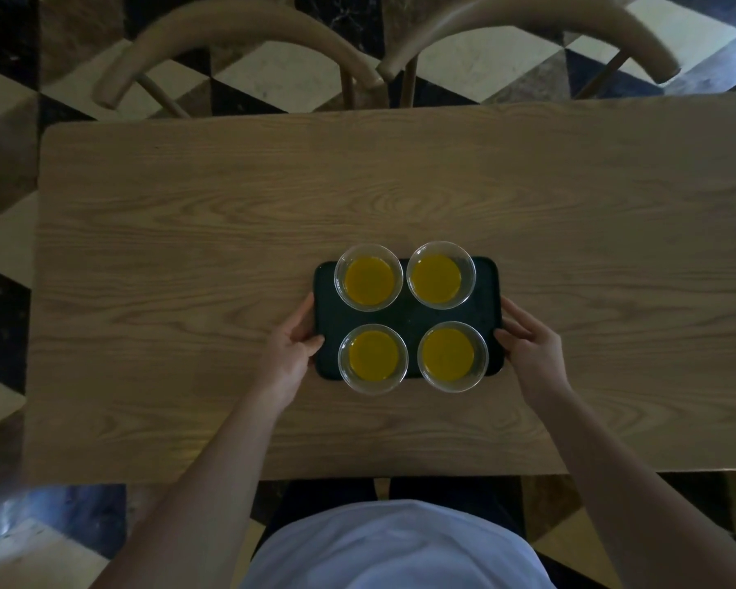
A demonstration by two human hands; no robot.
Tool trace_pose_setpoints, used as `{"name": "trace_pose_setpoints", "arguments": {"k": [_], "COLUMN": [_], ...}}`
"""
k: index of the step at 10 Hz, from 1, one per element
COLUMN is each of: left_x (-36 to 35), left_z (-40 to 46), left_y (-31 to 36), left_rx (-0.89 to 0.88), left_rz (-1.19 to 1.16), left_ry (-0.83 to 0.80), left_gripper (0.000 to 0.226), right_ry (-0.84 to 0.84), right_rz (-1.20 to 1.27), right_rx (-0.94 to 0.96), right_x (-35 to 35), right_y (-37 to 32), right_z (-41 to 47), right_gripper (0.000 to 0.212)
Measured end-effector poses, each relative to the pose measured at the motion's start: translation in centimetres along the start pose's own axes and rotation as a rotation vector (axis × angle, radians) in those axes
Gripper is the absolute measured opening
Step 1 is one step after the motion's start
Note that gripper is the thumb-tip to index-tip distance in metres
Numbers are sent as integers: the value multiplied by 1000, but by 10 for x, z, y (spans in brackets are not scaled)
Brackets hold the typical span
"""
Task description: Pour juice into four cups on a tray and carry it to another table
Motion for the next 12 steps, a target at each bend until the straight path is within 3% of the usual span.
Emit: {"name": "trace_pose_setpoints", "arguments": {"k": [2,5,8,10,12], "left_x": [2,-3,-7,-8,-14], "left_z": [1,-11,-12,-19,-77], "left_y": [-7,13,9,12,1], "left_rx": [-3,-112,-127,-176,-213], "left_rz": [36,425,505,573,718], "left_ry": [48,161,236,250,404], "left_gripper": [72,73,70,63,61], "right_ry": [-34,-20,33,25,103], "right_rz": [-52,-185,-337,-349,-460], "right_rx": [-3,24,81,135,60], "right_x": [5,6,5,7,16], "right_y": [3,-3,-16,-5,19], "right_z": [5,7,7,0,-39], "right_gripper": [57,59,59,45,54]}}
Point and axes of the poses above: each hand's wrist, its own z-axis towards the middle knuckle, its own x-axis out of the back of the hand, y = z × x, the point moved 6 cm from there along z, towards the middle knuckle
